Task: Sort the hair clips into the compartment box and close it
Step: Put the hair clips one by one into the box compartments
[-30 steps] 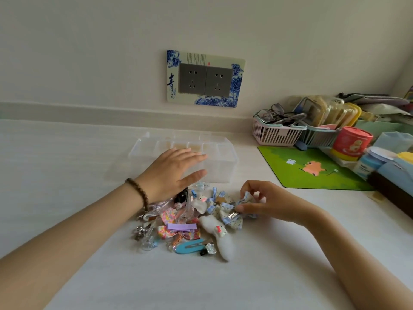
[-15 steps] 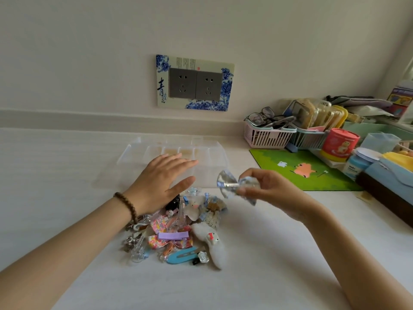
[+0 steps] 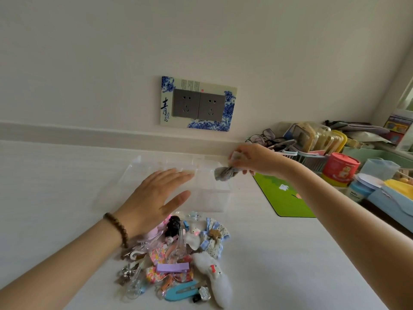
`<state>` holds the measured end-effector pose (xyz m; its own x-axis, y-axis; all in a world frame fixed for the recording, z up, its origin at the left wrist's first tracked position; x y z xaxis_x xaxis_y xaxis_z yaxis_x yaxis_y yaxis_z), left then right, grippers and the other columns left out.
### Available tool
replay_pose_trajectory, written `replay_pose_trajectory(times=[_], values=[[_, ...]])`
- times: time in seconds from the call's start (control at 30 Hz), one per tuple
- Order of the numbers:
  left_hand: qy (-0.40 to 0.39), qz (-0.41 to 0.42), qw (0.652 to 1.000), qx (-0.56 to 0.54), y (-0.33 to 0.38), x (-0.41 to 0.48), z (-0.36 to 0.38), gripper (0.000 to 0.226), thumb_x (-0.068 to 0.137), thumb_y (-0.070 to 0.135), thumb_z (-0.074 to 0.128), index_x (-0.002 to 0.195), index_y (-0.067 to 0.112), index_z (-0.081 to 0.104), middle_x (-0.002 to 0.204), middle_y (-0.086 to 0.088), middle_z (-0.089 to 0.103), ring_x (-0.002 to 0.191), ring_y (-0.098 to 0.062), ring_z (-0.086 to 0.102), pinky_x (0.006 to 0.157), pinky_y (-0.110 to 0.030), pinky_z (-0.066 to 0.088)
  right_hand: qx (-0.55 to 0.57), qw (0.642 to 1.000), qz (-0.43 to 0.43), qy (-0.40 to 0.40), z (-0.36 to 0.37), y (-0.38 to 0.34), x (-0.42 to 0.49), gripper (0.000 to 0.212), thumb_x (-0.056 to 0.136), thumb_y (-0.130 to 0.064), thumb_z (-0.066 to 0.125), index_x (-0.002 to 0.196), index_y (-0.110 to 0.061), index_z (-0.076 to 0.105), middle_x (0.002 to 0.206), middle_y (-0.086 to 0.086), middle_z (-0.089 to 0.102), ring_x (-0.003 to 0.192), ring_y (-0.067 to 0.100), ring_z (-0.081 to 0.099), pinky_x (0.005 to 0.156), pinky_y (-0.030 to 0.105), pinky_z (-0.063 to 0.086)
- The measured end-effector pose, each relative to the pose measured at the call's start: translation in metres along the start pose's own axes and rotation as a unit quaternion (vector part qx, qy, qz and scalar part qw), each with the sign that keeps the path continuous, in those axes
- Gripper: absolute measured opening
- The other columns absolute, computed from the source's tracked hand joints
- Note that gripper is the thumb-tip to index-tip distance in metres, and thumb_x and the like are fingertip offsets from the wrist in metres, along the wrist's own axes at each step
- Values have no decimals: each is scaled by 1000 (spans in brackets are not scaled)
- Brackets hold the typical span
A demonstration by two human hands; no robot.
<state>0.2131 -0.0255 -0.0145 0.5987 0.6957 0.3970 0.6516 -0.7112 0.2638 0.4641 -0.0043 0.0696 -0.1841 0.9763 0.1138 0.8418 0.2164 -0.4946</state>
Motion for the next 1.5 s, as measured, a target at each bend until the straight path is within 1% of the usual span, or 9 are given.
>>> replay_pose_trajectory(times=[0.4, 0.57, 0.67, 0.77, 0.87, 1.1, 1.3, 1.4, 1.5], values=[[1, -8, 999, 53, -4, -5, 5, 68, 78, 71, -3, 137, 46, 21, 149, 19, 20, 134, 2, 17, 109, -19, -6, -65, 991, 11, -120, 24, -6, 36, 43, 70, -45, 76, 100, -26, 52, 86, -10, 62, 74, 7, 57, 61, 20, 41], [4, -6, 999, 49, -5, -5, 4, 70, 78, 72, -3, 137, 45, 22, 149, 18, 20, 135, -1, 19, 109, -20, -4, -98, 993, -70, -6, 33, -1, 24, 40, 82, -57, 51, 100, -23, 62, 93, -7, 58, 79, 7, 53, 65, 20, 40], [7, -4, 999, 50, -3, -6, 4, 72, 77, 72, -3, 137, 43, 24, 149, 17, 22, 135, -2, 21, 109, -21, -1, -65, 990, -111, 51, 36, -1, 9, 62, 86, -62, 24, 88, -21, 71, 95, -3, 65, 90, 13, 58, 87, 33, 44], [9, -2, 999, 47, -1, -6, 3, 74, 78, 72, -2, 137, 40, 28, 148, 15, 25, 134, -3, 24, 109, -23, 2, -141, 981, -127, 50, 46, 5, -1, 70, 88, -59, 10, 94, -26, 72, 112, -5, 64, 116, 10, 47, 113, 34, 17], [11, -1, 999, 53, 0, -6, 2, 74, 78, 72, -2, 137, 39, 28, 148, 14, 26, 133, -3, 25, 108, -22, 3, -170, 977, -122, 47, 55, 11, -6, 74, 88, -59, 5, 107, -23, 68, 121, -5, 61, 130, 8, 35, 113, 29, -8], [9, -5, 998, 56, 1, -6, 2, 75, 78, 72, -3, 138, 38, 28, 149, 13, 26, 134, -5, 24, 107, -22, 2, -178, 969, -157, 75, 54, 12, -14, 78, 89, -60, 0, 94, -29, 71, 109, -11, 69, 129, 4, 39, 110, 23, -21], [21, 9, 999, 40, 3, -10, -2, 69, 81, 67, 7, 136, 34, 32, 146, 13, 31, 130, 5, 17, 107, -15, -6, -136, 972, -145, 124, 57, -2, -33, 54, 90, -56, 24, 105, -25, 66, 117, -10, 63, 123, 8, 46, 117, 40, 10], [13, 26, 999, 18, 7, -13, -3, 82, 76, 76, 2, 137, 31, 32, 141, 19, 30, 132, 1, 20, 110, -20, -3, 41, 970, -166, 171, 60, -8, -67, 34, 84, -58, 47, 94, -31, 65, 97, -19, 65, 96, -2, 58, 90, 18, 42], [9, 26, 999, 33, 11, -14, -1, 83, 75, 78, 8, 137, 29, 31, 142, 17, 32, 132, -1, 26, 113, -27, 4, 94, 992, -72, 53, 77, -9, -93, 47, 70, -73, 50, 90, -34, 66, 90, -20, 66, 84, -1, 59, 67, 15, 46]])
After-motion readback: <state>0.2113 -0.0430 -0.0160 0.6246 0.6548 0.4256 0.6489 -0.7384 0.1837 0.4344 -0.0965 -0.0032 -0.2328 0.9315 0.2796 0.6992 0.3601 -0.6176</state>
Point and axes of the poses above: each hand's wrist, its own x-axis towards the middle knuckle, its own z-axis out of the palm, y = z × x, the point moved 2 cm from there along x, towards the middle knuckle
